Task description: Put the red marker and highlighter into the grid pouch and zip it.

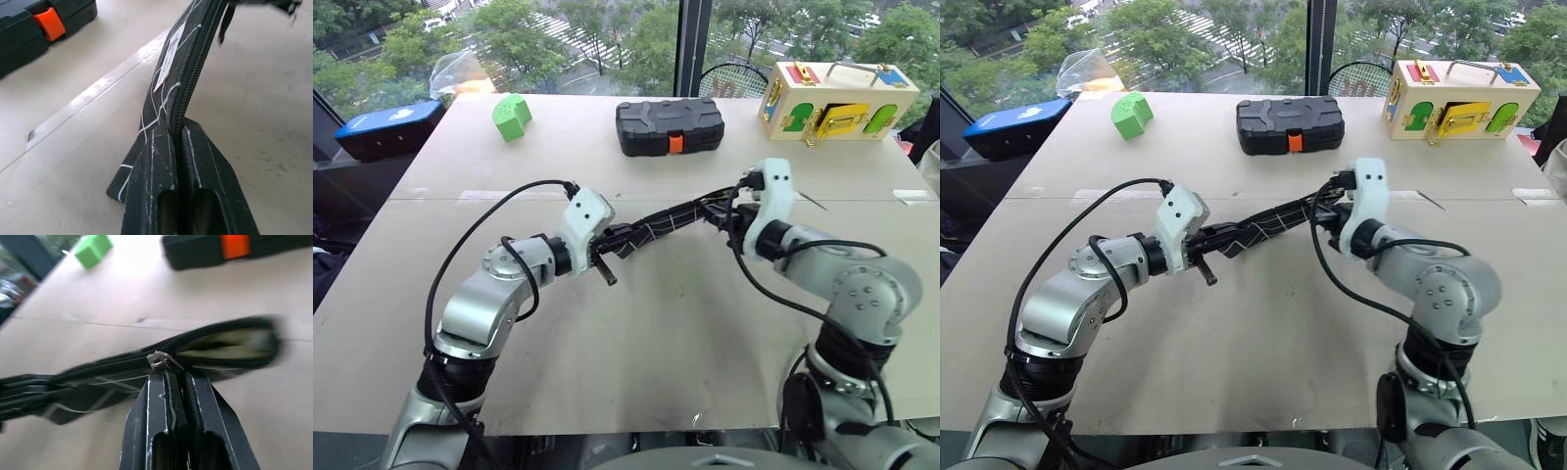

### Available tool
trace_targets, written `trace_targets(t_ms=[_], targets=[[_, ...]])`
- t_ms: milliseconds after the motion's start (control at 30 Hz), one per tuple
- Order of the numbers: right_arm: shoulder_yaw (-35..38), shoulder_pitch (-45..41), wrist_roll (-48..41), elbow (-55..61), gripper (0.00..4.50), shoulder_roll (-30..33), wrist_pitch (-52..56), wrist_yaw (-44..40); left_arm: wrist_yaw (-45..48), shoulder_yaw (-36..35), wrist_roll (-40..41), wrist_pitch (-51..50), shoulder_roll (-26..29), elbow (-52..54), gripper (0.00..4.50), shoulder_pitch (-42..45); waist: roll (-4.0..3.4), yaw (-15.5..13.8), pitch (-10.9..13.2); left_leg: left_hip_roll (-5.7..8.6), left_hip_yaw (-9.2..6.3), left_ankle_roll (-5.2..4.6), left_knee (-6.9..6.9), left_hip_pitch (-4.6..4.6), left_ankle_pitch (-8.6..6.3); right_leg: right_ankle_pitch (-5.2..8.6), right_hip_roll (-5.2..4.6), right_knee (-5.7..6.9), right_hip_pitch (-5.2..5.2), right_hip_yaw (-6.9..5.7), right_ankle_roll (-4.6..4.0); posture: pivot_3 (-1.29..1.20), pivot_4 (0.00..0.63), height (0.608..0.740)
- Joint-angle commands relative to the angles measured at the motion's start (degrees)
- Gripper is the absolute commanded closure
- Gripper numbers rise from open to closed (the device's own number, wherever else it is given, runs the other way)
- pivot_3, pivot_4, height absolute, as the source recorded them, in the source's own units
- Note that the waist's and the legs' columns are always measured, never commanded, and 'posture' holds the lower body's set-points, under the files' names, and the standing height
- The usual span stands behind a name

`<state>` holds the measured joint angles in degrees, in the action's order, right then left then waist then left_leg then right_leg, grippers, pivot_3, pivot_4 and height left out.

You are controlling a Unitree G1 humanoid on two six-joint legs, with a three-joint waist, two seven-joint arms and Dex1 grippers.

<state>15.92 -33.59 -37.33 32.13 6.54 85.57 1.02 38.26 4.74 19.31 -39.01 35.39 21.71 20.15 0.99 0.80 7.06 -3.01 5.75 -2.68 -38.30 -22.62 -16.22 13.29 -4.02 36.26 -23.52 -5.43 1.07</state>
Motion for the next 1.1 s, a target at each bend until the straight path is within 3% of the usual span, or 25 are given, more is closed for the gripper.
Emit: trace_targets(t_ms=[33, 267, 300, 333, 367, 467, 600, 667, 833, 967, 1100], targets=[[3.2, -0.1, 4.0, 0.3, 4.48, 7.5, -0.7, 0.2, -0.8, 0.3, -4.9, 4.7, 2.4, -1.8, 4.50, -0.6, -0.01, 0.0, 0.0, 0.01, 0.01, 0.00, 0.00, 0.00, 0.00, 0.00, 0.00, -0.02, 0.00, 0.01, 0.00, 0.00, 0.150, 0.740], [-1.7, 7.0, 0.8, 4.3, 4.48, 13.3, -2.7, -7.4, 0.9, 7.6, -16.5, 24.1, 5.3, -6.5, 4.50, -1.3, -0.04, -0.1, 0.0, -0.01, 0.02, -0.01, 0.13, -0.03, 0.00, 0.00, 0.02, -0.16, -0.01, 0.00, 0.00, 0.00, 0.150, 0.740], [-3.3, 9.5, 0.9, 5.1, 4.02, 15.8, -4.7, -9.6, 2.3, 8.0, -16.6, 26.5, 5.8, -6.9, 4.50, -2.2, -0.05, -0.1, 0.0, -0.01, 0.03, -0.02, 0.15, -0.06, -0.01, 0.00, 0.02, -0.23, -0.01, -0.01, 0.00, 0.00, 0.150, 0.740], [-4.3, 11.9, 0.9, 5.9, 3.89, 17.7, -6.8, -11.8, 3.5, 8.0, -16.6, 28.9, 6.3, -7.2, 4.50, -3.2, -0.04, -0.3, 0.0, -0.01, 0.03, -0.03, 0.15, -0.08, -0.01, 0.00, 0.01, -0.28, -0.01, 0.00, 0.00, 0.00, 0.150, 0.740], [-4.6, 14.3, 0.8, 6.6, 3.60, 19.3, -8.9, -13.7, 4.5, 7.7, -16.4, 30.9, 6.7, -7.5, 3.82, -4.1, -0.03, -0.3, 0.0, 0.00, 0.02, -0.06, 0.15, -0.11, -0.03, 0.00, 0.00, -0.39, 0.00, -0.02, 0.00, 0.00, 0.150, 0.740], [-4.5, 25.3, 1.6, 10.6, 2.12, 27.0, -19.5, -23.4, 8.0, 4.4, -13.7, 34.9, 8.6, -8.8, 2.56, -7.9, -0.05, -0.4, 0.0, 0.00, 0.10, -0.15, 0.14, -0.14, -0.09, 0.01, -0.05, -0.46, 0.00, 0.01, 0.02, 0.00, 0.150, 0.740], [3.0, 41.5, 2.8, 13.7, 0.09, 34.1, -32.8, -35.9, 14.2, -4.1, -1.9, 32.0, 9.6, -7.9, 0.53, -13.4, -0.01, -0.6, 0.0, -0.07, 0.06, -0.24, 0.12, -0.13, -0.16, 0.05, -0.16, -0.49, 0.02, 0.01, 0.09, 0.00, 0.150, 0.740], [9.0, 49.1, 3.6, 14.0, 0.00, 35.1, -40.0, -41.6, 18.0, -9.8, 7.5, 25.1, 11.1, -4.8, 0.06, -18.7, -0.06, -0.5, 0.1, -0.09, 0.07, -0.37, 0.08, -0.13, -0.23, 0.11, -0.19, -0.48, 0.01, 0.03, 0.19, 0.00, 0.150, 0.740], [22.5, 63.1, 5.2, 12.9, 0.00, 32.4, -56.9, -53.1, 22.3, -24.3, 21.0, 15.3, 13.5, -0.7, 0.06, -31.3, -0.08, -0.4, 0.1, -0.16, 0.06, -0.39, 0.03, 0.05, -0.26, 0.25, -0.21, -0.43, 0.06, 0.05, 0.34, 0.00, 0.150, 0.740], [29.6, 69.6, 3.4, 10.1, 0.00, 29.3, -66.6, -60.1, 23.3, -32.8, 22.2, 13.3, 13.4, 1.1, 0.06, -41.3, -0.22, -0.9, 0.2, -0.18, -0.01, -0.37, 0.03, 0.09, -0.28, 0.36, -0.21, -0.43, 0.06, 0.03, 0.15, 0.00, 0.150, 0.740], [31.3, 71.4, 4.2, 5.3, 0.00, 28.5, -71.9, -63.1, 23.5, -36.4, 22.0, 13.4, 12.0, 1.9, 0.06, -46.5, -0.21, -1.5, 0.3, -0.15, 0.02, -0.31, 0.00, 0.10, -0.33, 0.37, -0.28, -0.44, 0.06, 0.08, 0.11, 0.00, 0.150, 0.740]])
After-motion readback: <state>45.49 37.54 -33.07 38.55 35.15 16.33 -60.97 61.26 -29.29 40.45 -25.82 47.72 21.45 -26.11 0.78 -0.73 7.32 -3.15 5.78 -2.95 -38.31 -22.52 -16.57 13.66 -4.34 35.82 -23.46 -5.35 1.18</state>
